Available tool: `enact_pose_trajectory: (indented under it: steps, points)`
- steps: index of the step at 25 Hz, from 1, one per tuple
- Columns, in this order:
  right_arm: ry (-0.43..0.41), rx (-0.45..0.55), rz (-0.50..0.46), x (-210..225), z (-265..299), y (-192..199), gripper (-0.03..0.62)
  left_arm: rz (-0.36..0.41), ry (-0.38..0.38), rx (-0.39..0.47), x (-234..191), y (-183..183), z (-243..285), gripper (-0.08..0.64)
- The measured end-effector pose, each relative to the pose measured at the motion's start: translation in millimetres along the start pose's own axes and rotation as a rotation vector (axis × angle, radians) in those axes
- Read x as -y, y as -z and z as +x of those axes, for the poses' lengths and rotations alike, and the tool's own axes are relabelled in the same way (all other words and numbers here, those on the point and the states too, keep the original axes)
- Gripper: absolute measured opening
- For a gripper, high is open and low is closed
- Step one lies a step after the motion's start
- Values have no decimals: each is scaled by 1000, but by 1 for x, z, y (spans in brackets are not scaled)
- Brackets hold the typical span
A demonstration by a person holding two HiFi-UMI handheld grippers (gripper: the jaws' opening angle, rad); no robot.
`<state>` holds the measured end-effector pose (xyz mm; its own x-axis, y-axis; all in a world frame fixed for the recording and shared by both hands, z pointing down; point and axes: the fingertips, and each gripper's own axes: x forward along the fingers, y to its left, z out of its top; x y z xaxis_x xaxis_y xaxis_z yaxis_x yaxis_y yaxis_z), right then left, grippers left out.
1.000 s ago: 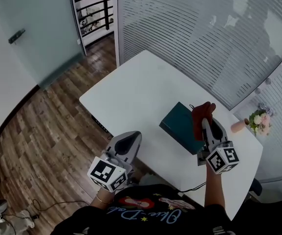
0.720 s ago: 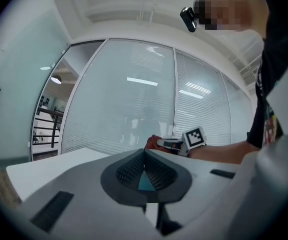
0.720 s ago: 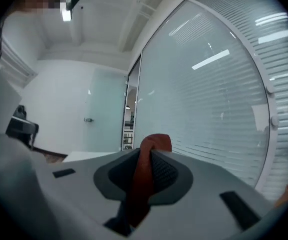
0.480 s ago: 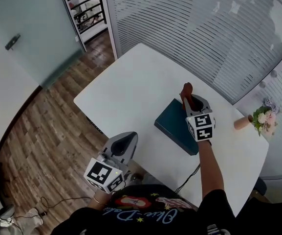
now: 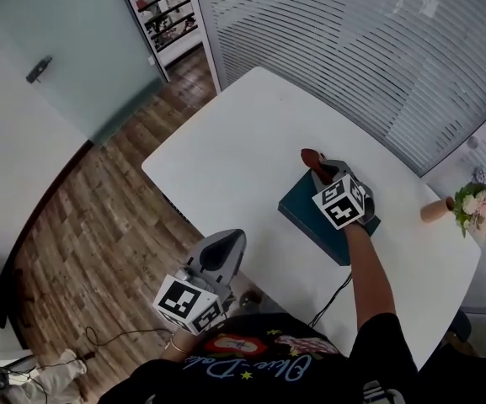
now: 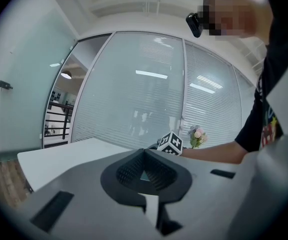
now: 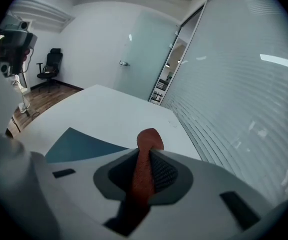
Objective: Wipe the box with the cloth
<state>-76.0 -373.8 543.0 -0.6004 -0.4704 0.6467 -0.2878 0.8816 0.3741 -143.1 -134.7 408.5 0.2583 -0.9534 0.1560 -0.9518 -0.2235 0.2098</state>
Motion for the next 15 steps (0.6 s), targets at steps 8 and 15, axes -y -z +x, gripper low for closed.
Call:
enact_pose_trajectory:
  steps: [8,15]
  points:
    - [-41,30,65,-3,-14,9,55,31,85,-28,23,3,34,3]
    - [-44,-14,89,-2,-35,35,54,22,156,-58,36,13,57,3]
